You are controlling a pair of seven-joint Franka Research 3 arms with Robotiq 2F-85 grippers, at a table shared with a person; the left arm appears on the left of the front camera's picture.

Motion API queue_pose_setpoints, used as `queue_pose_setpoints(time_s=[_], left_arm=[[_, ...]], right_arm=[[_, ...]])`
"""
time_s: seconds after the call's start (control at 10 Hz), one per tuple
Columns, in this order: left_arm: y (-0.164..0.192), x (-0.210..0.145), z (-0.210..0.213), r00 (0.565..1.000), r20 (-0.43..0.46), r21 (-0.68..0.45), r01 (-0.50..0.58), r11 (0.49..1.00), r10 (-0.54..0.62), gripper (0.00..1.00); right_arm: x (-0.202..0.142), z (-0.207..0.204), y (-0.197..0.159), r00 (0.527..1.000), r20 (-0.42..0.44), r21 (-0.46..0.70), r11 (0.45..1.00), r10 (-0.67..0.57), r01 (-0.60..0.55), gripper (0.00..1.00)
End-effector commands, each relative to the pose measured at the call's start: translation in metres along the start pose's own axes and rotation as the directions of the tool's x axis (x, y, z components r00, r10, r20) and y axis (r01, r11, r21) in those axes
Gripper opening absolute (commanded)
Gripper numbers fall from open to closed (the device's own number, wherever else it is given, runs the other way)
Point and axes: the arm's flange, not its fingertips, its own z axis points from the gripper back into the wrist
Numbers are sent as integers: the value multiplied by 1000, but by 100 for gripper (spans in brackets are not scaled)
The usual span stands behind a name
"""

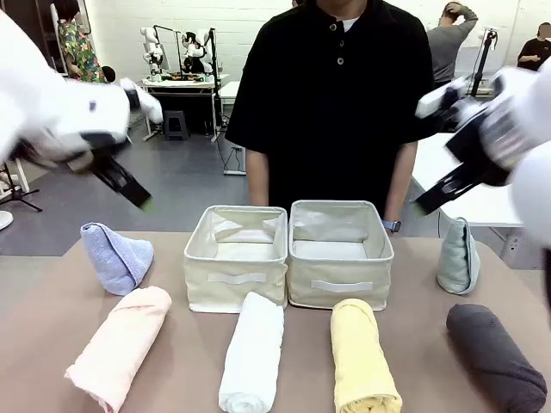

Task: Sort the towels based on their folding style.
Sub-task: Pick up one triangle-folded towel and place it in the left Fabric basket.

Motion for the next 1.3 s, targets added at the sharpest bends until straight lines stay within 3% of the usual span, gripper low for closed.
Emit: queue_pose_setpoints(time_s=[0.0, 0.2, 0.3, 0.8, 0.9, 1.0, 1.1, 1.2], left_arm=[[1, 25, 42, 1000, -13, 47, 29, 998, -29, 100], [1, 26, 73, 1000, 24, 91, 3, 996, -5, 100], [1, 21, 72, 1000, 16, 45, 23, 999, -24, 100], [1, 23, 73, 1000, 4, 48, 27, 998, -28, 100], [44, 23, 77, 998, 66, -259, 24, 966, -7, 100], [89, 13, 72, 992, 120, -465, 12, 885, 49, 100], [123, -2, 63, 985, 160, -562, 40, 826, 61, 100], [158, -23, 55, 975, 205, -695, 85, 714, 83, 100]], right_arm=[[-3, 62, -3, 1000, 4, -29, 1000, 10, -10, 100], [-11, 91, 5, 999, 27, -92, 996, 24, -21, 100], [-9, 85, -3, 1000, 26, -37, 999, -5, 6, 100], [-10, 90, -2, 1000, 15, -40, 999, 0, 1, 100], [-2, 101, -40, 997, 25, 195, 978, 69, -73, 100], [-3, 104, -69, 988, 110, 469, 870, 112, -151, 100], [-7, 95, -101, 985, 154, 622, 766, 83, -162, 100], [-17, 70, -147, 984, 178, 759, 633, 20, -151, 100]])
